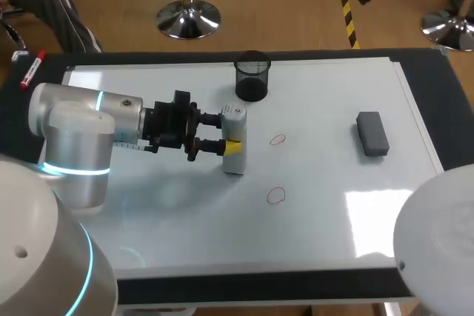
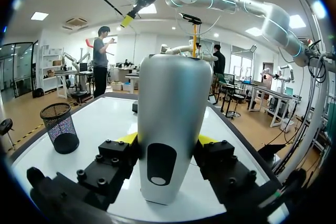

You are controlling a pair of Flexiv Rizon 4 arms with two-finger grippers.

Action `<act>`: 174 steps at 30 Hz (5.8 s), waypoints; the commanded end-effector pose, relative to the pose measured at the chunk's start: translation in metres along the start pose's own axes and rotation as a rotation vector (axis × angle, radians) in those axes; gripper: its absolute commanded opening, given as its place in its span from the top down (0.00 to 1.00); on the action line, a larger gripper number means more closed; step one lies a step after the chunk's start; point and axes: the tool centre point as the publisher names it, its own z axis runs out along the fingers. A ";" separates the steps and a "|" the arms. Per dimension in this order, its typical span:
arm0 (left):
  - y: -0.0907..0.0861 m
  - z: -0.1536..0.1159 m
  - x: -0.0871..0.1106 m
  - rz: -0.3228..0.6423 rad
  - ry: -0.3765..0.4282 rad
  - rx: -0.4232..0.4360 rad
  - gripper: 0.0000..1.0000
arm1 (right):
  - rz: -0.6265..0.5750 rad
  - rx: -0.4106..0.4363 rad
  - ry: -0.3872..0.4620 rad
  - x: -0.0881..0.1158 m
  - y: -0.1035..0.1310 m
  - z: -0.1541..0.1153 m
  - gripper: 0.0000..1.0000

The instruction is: Pick up the inspection probe, press it on each red-marked spot on the whiteboard one by one, put down the probe, pick up the eraser, and wipe off all the red marks.

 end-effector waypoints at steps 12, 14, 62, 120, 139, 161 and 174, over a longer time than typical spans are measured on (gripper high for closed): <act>0.018 0.005 0.003 0.000 -0.004 0.003 1.00 | -0.001 0.004 0.000 0.000 0.000 -0.002 0.00; 0.018 0.005 0.003 0.000 -0.004 0.003 1.00 | 0.013 0.005 -0.008 0.000 -0.001 -0.002 0.00; 0.018 0.005 0.003 0.000 -0.004 0.003 1.00 | 0.514 0.299 -0.006 0.027 -0.105 0.016 0.00; 0.018 0.005 0.003 0.000 -0.004 0.003 1.00 | 0.534 0.535 0.188 0.093 -0.190 0.130 0.00; 0.018 0.005 0.003 0.000 -0.004 0.003 1.00 | 0.540 0.514 0.210 0.106 -0.214 0.154 0.00; 0.018 0.005 0.003 0.000 -0.004 0.003 1.00 | 0.527 0.508 0.214 0.113 -0.226 0.184 0.00; 0.018 0.005 0.003 0.000 -0.004 0.003 1.00 | 0.519 0.527 0.215 0.118 -0.226 0.199 0.00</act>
